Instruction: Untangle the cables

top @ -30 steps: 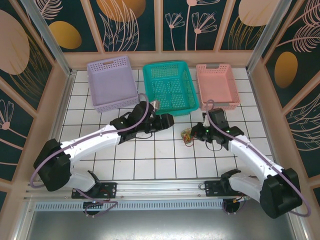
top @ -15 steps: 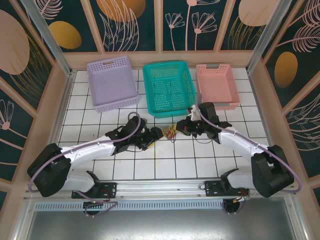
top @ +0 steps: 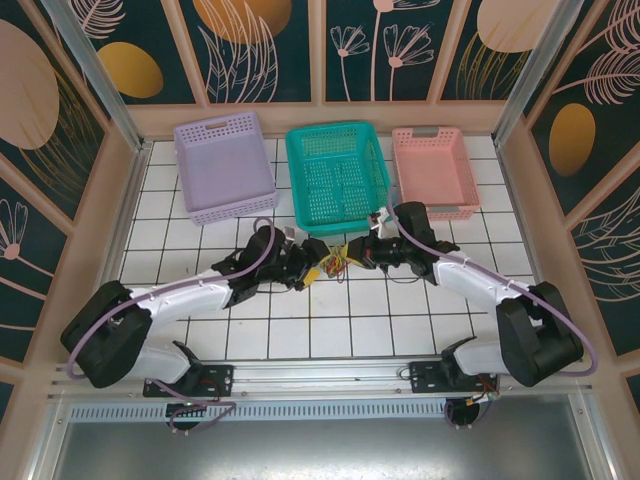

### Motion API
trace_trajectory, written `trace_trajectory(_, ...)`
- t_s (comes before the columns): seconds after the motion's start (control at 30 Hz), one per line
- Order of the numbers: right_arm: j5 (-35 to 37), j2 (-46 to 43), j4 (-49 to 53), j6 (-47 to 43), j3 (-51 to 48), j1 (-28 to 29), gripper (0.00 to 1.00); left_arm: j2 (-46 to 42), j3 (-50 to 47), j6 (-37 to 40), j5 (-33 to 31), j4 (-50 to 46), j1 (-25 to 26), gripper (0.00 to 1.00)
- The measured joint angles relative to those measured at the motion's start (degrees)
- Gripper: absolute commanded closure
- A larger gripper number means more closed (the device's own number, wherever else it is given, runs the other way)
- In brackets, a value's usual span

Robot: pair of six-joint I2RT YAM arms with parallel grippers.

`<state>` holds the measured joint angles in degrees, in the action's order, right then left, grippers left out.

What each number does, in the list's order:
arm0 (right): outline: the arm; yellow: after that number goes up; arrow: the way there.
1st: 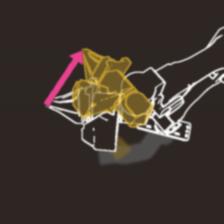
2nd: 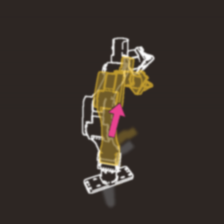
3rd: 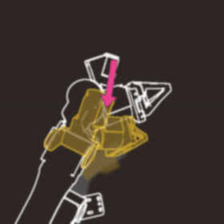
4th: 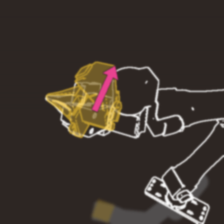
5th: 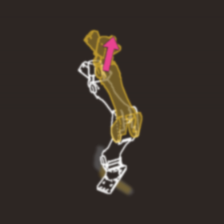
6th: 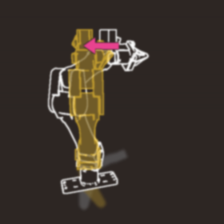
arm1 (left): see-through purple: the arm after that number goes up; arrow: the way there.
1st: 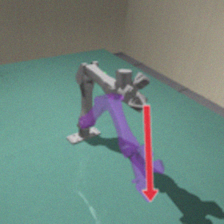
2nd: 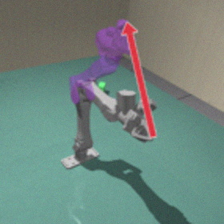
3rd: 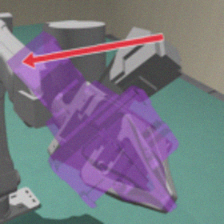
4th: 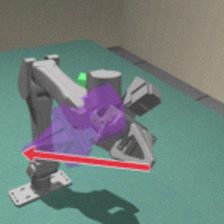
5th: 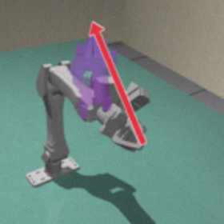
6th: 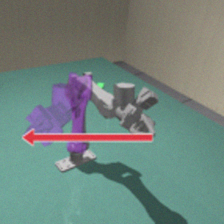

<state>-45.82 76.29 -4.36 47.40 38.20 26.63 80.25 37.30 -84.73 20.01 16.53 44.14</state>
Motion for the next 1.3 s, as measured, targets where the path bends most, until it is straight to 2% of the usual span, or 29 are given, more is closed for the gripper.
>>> trace_trajectory(0.07,-0.6,0.1,-0.7,1.1,0.0,0.0,1.00,1.7,1.3,0.2,0.6,0.2,0.0,0.38)
trace_trajectory(0.17,-1.1,0.2,-1.8,2.6,0.0,0.0,1.00,3.1,2.0,0.5,0.8,1.3,0.0,0.57)
trace_trajectory(0.27,-1.7,0.2,-2.3,3.6,0.0,0.1,1.00,3.9,2.1,0.1,0.3,2.9,0.0,0.98)
trace_trajectory(0.47,-1.8,-0.3,-1.4,3.9,0.0,-0.9,1.00,3.0,2.2,0.2,-1.8,2.3,0.0,1.00)
trace_trajectory(0.63,-2.7,-5.0,-1.1,4.0,-2.2,-3.4,1.00,-3.5,1.1,-1.0,-4.2,1.6,-0.4,1.00)
trace_trajectory(0.77,-5.3,-6.7,-2.6,5.3,-4.5,-3.7,1.00,-7.8,-2.5,-3.8,-3.5,4.1,-0.7,1.00)
trace_trajectory(0.97,-5.7,-5.8,-2.8,7.1,-6.0,-2.9,0.98,-7.9,-4.9,-6.2,-2.2,5.2,-0.7,1.00)
trace_trajectory(1.07,-5.0,-5.8,-0.9,6.7,-4.7,-2.6,0.80,-7.6,-4.7,-5.9,-1.9,5.2,-0.9,1.00)
trace_trajectory(1.17,-1.0,-5.8,6.1,3.7,-1.2,-2.1,0.61,-6.4,-3.3,-4.4,-2.6,4.0,-3.1,1.00)
trace_trajectory(1.23,3.7,-5.8,12.9,0.4,3.1,-0.3,0.52,-5.2,-0.7,-2.0,-2.7,1.4,-4.6,1.00)
trace_trajectory(1.3,7.7,-5.8,17.4,-2.6,7.8,2.4,0.48,-4.2,2.3,0.7,-2.6,-1.3,-4.8,1.00)
